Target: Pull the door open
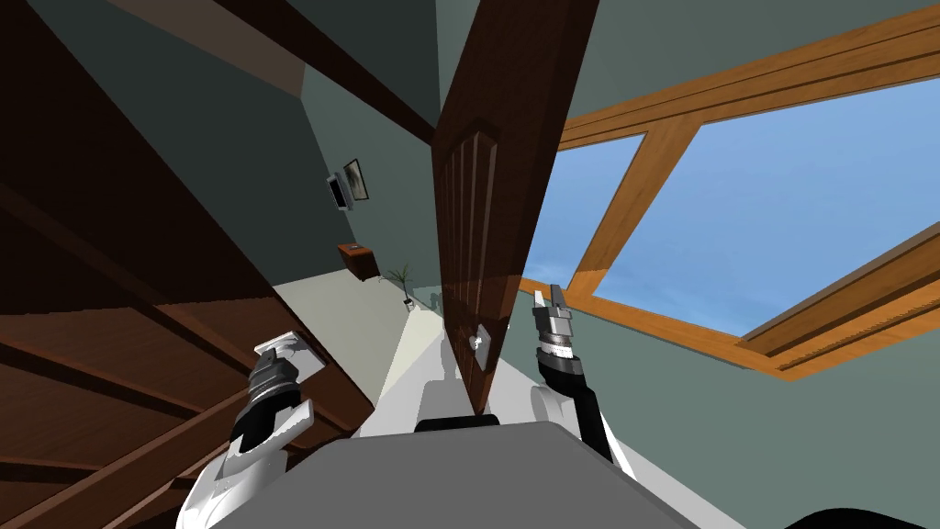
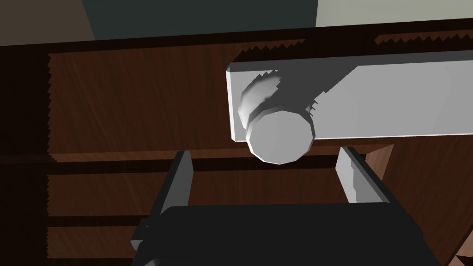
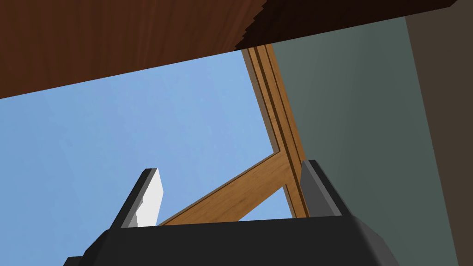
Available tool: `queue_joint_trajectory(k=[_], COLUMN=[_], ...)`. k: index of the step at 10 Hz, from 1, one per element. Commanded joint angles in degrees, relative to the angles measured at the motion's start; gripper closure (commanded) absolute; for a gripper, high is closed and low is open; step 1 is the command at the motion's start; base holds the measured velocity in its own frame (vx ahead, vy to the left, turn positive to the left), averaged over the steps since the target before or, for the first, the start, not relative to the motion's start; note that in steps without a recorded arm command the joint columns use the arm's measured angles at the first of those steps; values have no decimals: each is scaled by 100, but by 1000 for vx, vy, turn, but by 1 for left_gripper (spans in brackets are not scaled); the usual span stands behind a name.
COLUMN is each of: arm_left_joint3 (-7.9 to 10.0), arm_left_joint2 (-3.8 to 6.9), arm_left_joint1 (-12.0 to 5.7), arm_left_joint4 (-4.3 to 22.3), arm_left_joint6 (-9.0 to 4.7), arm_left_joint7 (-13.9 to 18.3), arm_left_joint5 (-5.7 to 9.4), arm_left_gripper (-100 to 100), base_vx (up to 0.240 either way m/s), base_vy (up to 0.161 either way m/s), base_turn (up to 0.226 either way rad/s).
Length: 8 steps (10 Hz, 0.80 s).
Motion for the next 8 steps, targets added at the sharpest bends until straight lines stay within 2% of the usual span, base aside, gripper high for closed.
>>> queue_joint_trajectory(k=[1,8], arm_left_joint3=[16,16], arm_left_joint2=[7,7], arm_left_joint1=[-13,-13], arm_left_joint4=[24,24], arm_left_joint6=[-8,-8], arm_left_joint7=[-7,-7], arm_left_joint5=[2,2], arm_left_gripper=[-100,-100], base_vx=[-8,2], base_vy=[0,2], base_turn=[25,-10])
